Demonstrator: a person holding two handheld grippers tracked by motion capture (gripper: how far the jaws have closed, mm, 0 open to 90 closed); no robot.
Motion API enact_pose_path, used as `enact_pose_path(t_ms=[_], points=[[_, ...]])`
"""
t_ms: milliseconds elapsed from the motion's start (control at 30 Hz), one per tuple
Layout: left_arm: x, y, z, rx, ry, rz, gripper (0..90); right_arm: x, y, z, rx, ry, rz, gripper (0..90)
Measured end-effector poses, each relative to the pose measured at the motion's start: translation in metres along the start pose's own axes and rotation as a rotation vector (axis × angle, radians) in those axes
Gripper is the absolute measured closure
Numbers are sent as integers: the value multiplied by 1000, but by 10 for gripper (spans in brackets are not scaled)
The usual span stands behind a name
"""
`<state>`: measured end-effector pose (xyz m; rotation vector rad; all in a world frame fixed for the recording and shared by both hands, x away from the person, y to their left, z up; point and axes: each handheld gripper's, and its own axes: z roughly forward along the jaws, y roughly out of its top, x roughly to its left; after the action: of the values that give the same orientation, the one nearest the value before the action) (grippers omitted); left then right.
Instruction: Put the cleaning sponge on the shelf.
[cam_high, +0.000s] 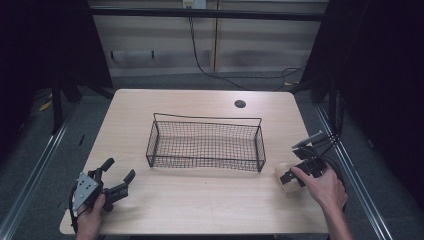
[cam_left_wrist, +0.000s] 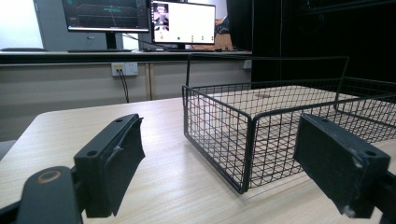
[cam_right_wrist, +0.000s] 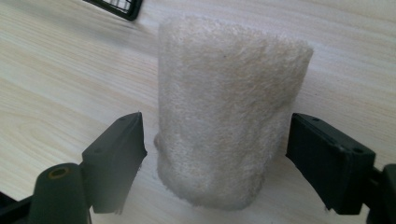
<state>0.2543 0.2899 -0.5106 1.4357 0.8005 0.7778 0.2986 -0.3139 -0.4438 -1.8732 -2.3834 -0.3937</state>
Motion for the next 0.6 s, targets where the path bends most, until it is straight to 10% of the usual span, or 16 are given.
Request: enact_pose_path(t_ms=[600], points=[[0,0,0,0,0,0,155,2,-1,18,52,-6,-10,310]])
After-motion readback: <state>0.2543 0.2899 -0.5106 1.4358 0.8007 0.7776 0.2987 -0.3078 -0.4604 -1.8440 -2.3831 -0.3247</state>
